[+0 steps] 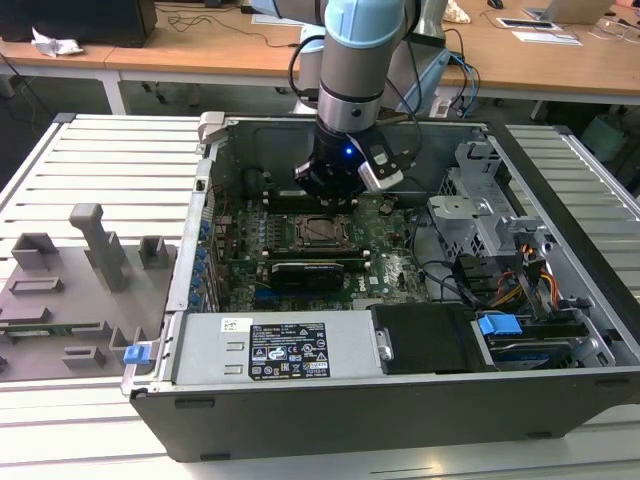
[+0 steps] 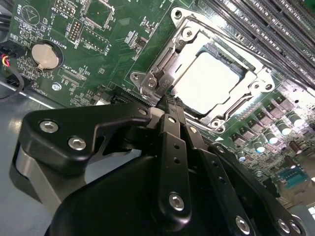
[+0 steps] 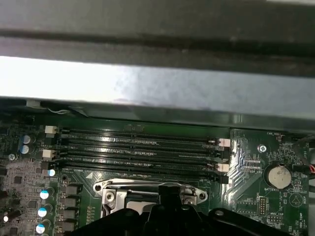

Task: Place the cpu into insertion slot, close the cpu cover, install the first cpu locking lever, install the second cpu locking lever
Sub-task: 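Install the second cpu locking lever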

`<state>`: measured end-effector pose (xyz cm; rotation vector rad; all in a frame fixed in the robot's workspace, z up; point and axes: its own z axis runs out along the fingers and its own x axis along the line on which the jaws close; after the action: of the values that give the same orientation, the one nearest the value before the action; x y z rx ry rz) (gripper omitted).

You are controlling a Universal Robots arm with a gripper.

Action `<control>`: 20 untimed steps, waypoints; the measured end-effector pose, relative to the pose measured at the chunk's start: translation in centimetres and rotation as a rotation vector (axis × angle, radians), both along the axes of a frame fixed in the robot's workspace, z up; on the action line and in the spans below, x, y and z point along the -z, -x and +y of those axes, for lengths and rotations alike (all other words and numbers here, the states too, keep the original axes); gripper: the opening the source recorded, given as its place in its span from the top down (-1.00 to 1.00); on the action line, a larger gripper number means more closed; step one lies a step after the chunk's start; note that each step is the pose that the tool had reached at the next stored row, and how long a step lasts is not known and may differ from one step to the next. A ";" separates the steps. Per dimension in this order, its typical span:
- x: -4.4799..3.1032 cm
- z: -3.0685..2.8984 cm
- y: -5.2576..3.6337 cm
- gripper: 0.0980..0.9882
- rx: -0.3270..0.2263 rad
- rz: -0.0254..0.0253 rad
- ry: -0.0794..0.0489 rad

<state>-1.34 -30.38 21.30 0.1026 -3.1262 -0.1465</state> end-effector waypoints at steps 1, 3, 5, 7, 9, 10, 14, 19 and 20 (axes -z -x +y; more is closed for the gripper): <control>-0.28 -0.01 0.00 0.97 0.000 -0.0001 0.000; -1.63 0.00 0.00 0.97 0.000 -0.0002 0.000; -2.07 -0.07 -0.01 0.97 0.000 -0.0001 0.000; -2.07 -0.63 0.00 0.97 0.000 -0.0001 0.000; -2.08 -1.26 0.00 0.97 0.000 0.0000 0.000; -2.16 -1.35 0.00 0.97 0.000 -0.0001 0.000; -3.12 -1.42 -0.01 0.97 0.000 -0.0001 0.000; -3.14 -4.67 0.03 0.97 0.000 -0.0001 0.000; -3.13 -5.18 0.03 0.97 0.000 0.0000 -0.001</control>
<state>-1.38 -35.56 24.43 0.1027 -3.1262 -0.1477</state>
